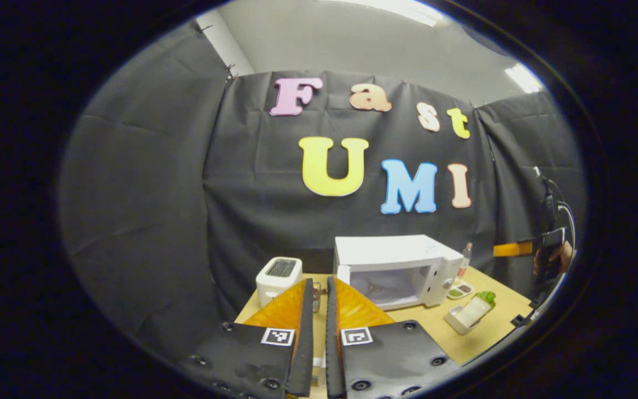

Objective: Open the microwave oven with the left hand, put the food in, and close the microwave oven.

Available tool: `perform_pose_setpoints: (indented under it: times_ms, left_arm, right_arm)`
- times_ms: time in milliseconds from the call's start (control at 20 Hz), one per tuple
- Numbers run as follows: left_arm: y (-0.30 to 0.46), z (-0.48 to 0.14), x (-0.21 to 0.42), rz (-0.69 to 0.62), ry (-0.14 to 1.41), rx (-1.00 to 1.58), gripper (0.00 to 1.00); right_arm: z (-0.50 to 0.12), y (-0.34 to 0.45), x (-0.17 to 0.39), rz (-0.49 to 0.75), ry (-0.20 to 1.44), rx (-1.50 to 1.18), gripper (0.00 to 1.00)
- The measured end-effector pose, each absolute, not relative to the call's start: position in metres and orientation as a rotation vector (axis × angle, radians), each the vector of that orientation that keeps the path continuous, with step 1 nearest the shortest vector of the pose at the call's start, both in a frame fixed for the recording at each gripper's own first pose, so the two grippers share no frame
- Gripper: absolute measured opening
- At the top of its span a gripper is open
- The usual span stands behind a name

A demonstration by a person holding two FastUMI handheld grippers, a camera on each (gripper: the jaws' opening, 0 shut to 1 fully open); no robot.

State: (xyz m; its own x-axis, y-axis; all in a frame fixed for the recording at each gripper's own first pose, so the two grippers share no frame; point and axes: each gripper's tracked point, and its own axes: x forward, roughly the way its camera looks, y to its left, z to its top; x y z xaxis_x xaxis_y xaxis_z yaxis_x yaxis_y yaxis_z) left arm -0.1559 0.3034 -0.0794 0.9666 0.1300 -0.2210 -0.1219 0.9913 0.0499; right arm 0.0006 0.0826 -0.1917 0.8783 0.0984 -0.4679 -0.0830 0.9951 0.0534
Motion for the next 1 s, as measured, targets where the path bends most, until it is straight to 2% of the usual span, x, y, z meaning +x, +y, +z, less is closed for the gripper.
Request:
perform_pose_setpoints:
  times_ms: [50,200,250,550,1000]
  left_arm:
    - [0.291,-0.058,-0.148,0.130,0.166,0.045,0.35]
    - [0.251,-0.012,-0.119,0.133,0.041,0.058,0.81]
    - [0.238,-0.017,-0.107,0.124,0.035,0.046,0.96]
    - [0.164,-0.043,-0.059,0.060,0.088,-0.001,0.97]
    - [0.100,-0.068,-0.031,0.042,0.175,0.072,0.95]
  right_arm:
    - [-0.199,0.072,0.002,0.087,0.514,0.047,0.97]
    - [-0.225,0.039,0.002,0.081,0.595,0.102,0.97]
    - [-0.237,0.031,0.001,0.079,0.631,0.121,0.97]
    - [-0.322,-0.011,-0.017,0.056,0.849,0.220,0.97]
    - [-0.399,-0.002,-0.031,0.166,1.054,0.327,0.97]
